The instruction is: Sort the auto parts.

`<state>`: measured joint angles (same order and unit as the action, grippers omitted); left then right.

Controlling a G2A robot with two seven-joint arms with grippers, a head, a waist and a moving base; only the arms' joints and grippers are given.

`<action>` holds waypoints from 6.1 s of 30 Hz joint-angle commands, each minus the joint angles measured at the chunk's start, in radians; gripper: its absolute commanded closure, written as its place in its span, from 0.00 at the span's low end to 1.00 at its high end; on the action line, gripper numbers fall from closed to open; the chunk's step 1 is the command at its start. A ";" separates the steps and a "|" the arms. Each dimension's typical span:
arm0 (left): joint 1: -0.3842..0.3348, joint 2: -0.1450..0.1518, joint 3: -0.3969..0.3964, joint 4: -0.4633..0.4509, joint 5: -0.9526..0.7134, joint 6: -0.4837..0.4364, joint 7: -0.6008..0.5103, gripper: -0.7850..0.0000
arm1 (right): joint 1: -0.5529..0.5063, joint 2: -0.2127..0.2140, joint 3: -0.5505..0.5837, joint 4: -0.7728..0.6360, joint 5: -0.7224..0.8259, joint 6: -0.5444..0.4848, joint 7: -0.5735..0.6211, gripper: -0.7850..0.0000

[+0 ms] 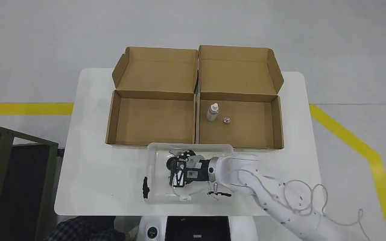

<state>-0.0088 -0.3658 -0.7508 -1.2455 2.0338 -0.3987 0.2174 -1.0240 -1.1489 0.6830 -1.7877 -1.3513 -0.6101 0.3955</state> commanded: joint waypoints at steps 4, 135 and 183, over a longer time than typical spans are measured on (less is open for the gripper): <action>0.000 0.000 0.000 0.000 0.000 0.000 0.000 0.00 | 0.026 -0.015 -0.022 0.048 0.007 -0.009 -0.008 0.33; 0.000 0.000 0.000 0.000 0.000 0.000 0.000 0.00 | 0.104 -0.056 0.203 0.141 0.209 0.044 -0.206 1.00; 0.000 0.000 0.000 0.000 0.000 0.000 0.000 0.00 | 0.422 -0.261 -0.088 0.632 0.020 0.183 -0.078 0.56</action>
<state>-0.0088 -0.3658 -0.7508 -1.2455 2.0338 -0.3987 0.2174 -0.6011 -1.4091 0.5931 -1.1585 -1.3301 -0.4253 0.3184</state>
